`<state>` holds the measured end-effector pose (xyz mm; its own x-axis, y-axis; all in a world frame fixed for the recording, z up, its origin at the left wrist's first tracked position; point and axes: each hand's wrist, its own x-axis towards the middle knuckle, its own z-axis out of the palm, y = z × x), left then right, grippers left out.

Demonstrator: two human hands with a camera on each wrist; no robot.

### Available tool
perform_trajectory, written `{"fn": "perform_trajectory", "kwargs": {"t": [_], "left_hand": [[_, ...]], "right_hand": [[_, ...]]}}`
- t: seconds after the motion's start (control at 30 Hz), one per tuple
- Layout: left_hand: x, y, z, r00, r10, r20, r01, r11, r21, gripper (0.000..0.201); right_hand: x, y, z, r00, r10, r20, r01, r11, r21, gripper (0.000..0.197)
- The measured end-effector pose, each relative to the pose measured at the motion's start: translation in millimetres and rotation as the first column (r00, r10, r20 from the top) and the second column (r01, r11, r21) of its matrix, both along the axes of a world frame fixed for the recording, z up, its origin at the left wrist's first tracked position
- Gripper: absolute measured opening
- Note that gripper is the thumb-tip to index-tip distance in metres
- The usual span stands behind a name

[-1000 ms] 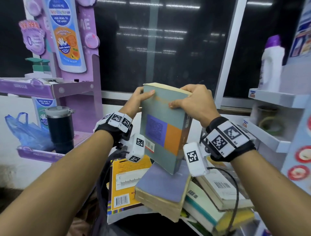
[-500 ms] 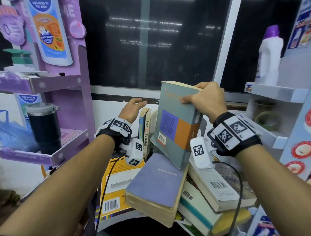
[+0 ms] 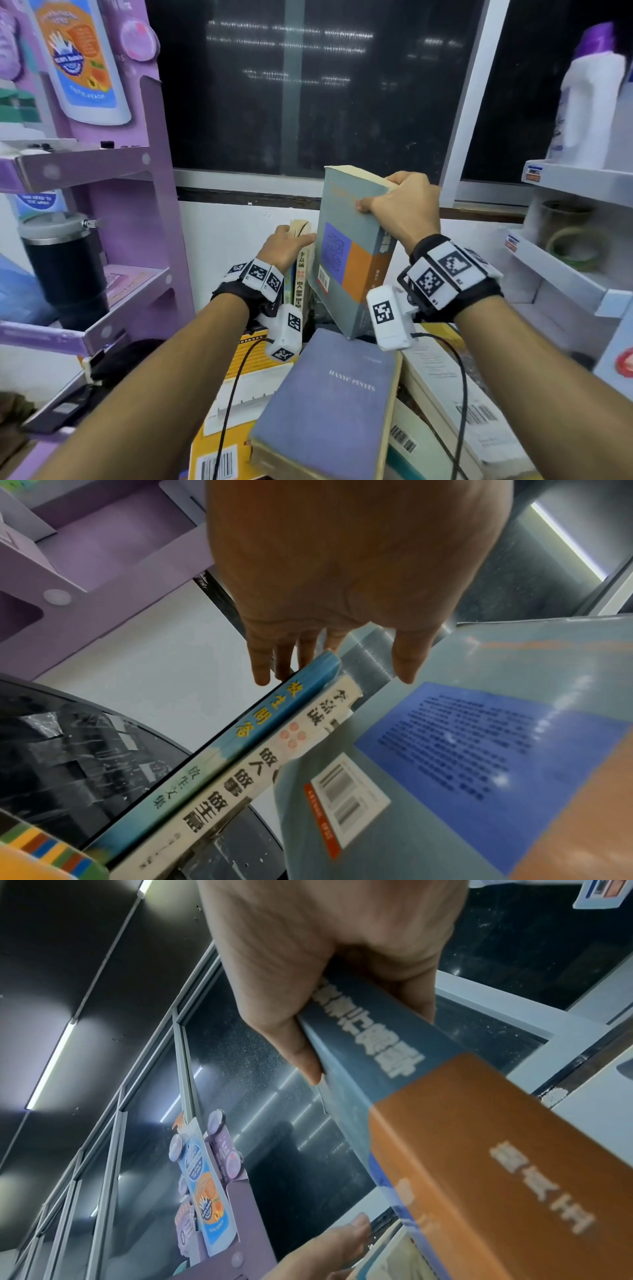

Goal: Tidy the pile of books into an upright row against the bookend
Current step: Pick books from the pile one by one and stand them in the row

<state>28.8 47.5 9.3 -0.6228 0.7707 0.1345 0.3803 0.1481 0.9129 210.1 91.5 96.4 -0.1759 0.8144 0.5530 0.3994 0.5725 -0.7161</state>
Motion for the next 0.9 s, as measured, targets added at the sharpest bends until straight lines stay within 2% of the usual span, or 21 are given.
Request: {"fn": "perform_trajectory", "kwargs": {"t": [0.17, 0.37, 0.63, 0.77, 0.9], "left_hand": [[-8.8, 6.0, -6.1, 1.000, 0.011, 0.009, -0.011, 1.000, -0.015, 0.058], [-21.1, 11.3, -23.3, 0.993, -0.075, 0.088, 0.071, 0.996, 0.049, 0.049], [-27.9, 12.9, -31.1, 0.984, -0.143, 0.102, 0.130, 0.983, 0.129, 0.067], [-30.2, 13.6, -34.0, 0.978, -0.154, 0.140, 0.129, 0.977, 0.168, 0.045], [-36.5, 14.4, -36.3, 0.973, -0.175, 0.149, 0.146, 0.971, 0.190, 0.040]], "right_hand": [[-23.4, 10.4, -9.6, 1.000, 0.021, -0.013, -0.022, 0.999, -0.025, 0.032], [-46.4, 21.0, -24.8, 0.999, 0.046, -0.028, -0.048, 0.997, -0.059, 0.030], [-74.0, 29.1, -50.7, 0.999, 0.051, 0.014, -0.049, 0.992, -0.119, 0.022], [-85.7, 30.0, -61.6, 0.998, 0.067, 0.005, -0.065, 0.984, -0.165, 0.023], [-93.5, 29.7, -68.4, 0.995, 0.088, 0.043, -0.081, 0.984, -0.157, 0.028]]}}
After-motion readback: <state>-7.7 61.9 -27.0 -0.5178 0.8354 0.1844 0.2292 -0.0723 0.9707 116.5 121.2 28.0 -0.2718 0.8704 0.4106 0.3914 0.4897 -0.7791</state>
